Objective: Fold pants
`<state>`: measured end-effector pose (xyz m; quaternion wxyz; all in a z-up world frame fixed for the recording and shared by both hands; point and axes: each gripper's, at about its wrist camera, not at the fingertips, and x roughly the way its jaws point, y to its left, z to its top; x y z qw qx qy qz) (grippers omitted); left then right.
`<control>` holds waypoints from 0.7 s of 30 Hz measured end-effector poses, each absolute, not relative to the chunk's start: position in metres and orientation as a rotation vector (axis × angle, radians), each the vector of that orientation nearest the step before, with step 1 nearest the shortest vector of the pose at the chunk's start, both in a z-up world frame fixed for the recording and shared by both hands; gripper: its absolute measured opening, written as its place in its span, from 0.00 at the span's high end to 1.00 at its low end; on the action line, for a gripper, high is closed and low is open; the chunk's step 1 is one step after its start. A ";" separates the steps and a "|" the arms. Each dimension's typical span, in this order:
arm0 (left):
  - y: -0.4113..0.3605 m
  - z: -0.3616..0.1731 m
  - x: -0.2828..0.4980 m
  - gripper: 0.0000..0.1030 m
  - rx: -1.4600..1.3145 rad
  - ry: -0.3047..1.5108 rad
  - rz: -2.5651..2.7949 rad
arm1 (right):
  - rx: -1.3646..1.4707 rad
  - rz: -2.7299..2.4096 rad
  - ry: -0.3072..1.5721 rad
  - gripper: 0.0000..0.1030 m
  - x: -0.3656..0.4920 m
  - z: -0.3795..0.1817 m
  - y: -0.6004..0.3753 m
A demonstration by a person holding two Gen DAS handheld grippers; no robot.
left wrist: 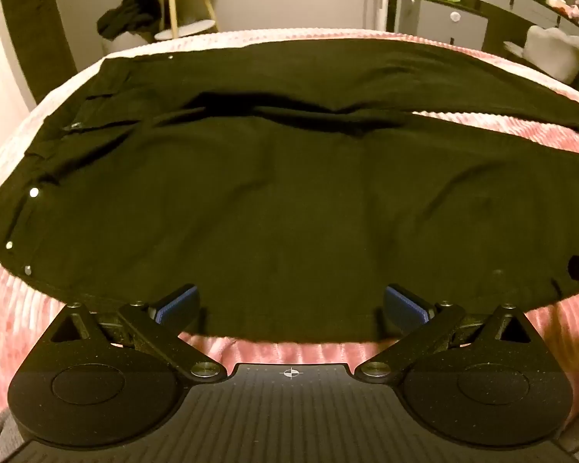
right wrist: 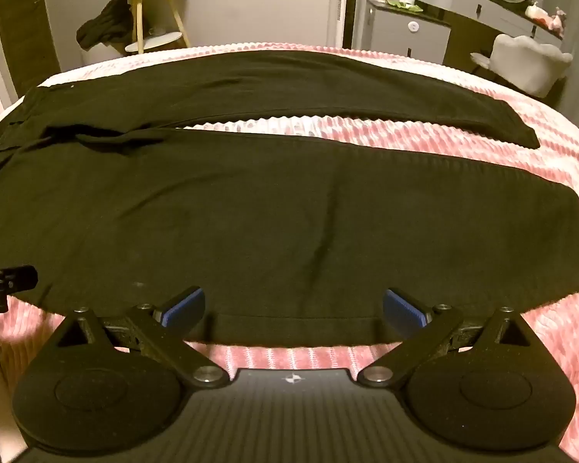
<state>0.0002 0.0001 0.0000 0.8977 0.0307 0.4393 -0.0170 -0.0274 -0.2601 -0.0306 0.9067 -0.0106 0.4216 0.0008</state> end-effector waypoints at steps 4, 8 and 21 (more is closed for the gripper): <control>0.000 0.000 0.000 0.00 0.072 0.906 -0.036 | -0.022 0.004 0.867 0.04 -0.027 -0.031 -0.260; 0.001 -0.003 0.000 0.00 0.069 0.910 -0.032 | -0.021 0.002 0.867 0.04 -0.026 -0.031 -0.260; 0.002 -0.003 0.000 0.00 0.064 0.917 -0.031 | -0.012 -0.008 0.874 0.04 -0.027 -0.030 -0.263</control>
